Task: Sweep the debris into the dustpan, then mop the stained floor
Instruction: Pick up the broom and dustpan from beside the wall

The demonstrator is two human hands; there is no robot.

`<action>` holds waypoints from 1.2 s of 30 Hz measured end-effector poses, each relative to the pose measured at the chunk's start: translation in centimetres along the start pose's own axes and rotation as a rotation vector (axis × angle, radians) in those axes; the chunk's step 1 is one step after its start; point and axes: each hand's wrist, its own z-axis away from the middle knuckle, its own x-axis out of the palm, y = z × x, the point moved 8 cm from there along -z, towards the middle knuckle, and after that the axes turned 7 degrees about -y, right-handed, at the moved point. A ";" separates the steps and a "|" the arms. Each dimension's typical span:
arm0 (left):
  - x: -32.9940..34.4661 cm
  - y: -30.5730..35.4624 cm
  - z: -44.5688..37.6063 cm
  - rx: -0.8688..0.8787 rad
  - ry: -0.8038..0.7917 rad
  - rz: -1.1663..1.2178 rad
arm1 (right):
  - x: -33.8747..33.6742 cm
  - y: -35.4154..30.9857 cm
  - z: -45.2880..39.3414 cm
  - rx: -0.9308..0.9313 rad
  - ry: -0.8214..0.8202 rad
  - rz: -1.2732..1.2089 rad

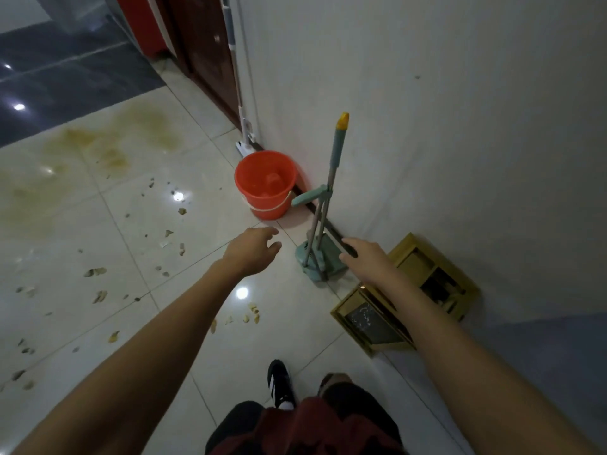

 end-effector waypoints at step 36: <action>3.8 5.4 -29.6 0.001 -0.460 0.213 | -8.3 3.6 -24.5 0.276 -0.122 -0.155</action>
